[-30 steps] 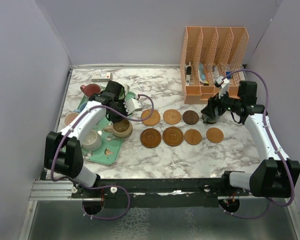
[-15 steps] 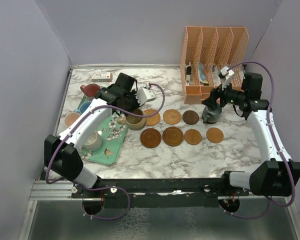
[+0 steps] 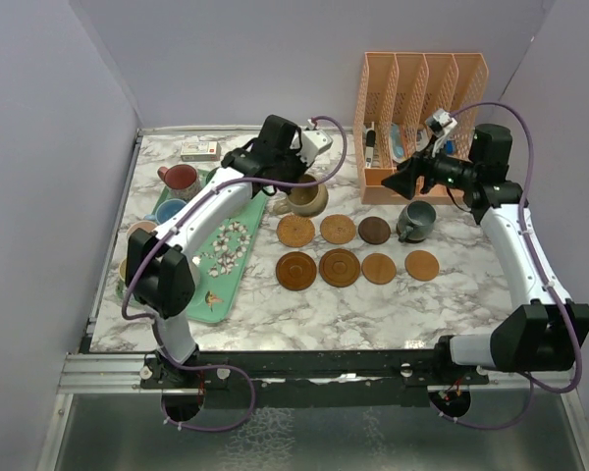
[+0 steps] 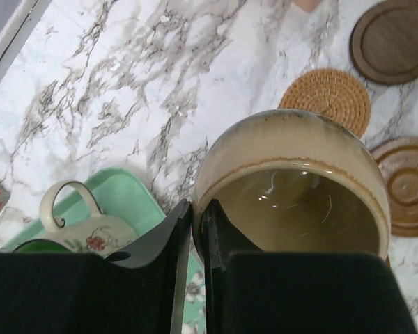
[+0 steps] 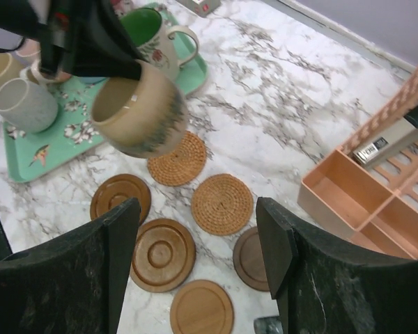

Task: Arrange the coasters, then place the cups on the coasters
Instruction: Place the cup on the coaster.

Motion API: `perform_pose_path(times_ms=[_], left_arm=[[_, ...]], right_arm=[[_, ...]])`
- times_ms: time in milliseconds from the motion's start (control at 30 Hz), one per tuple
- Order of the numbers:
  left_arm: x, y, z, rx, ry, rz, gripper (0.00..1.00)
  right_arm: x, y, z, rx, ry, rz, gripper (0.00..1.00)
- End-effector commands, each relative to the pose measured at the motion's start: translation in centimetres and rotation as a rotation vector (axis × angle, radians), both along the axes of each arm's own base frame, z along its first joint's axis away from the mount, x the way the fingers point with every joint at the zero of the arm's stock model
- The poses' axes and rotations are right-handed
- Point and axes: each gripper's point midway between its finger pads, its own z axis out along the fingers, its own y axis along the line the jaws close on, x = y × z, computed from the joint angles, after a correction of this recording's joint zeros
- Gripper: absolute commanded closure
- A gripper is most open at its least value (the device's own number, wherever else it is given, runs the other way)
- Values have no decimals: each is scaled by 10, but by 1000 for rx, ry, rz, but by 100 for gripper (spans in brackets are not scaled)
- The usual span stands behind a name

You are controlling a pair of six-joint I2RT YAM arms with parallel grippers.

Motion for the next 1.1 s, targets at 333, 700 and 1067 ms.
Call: perform_pose_path(times_ms=[333,700,1067], left_arm=[[67,-61,49,-420,-91,453,100],[39,-73,47,-436,-128,664,100],[24,-82,40,-450,-97,695,100]], right_arm=[[26,66,-19,-19,13,-69,33],[43,73,-46,-92,68,-165,38],[57,55,-67,-176,82,-298,52]])
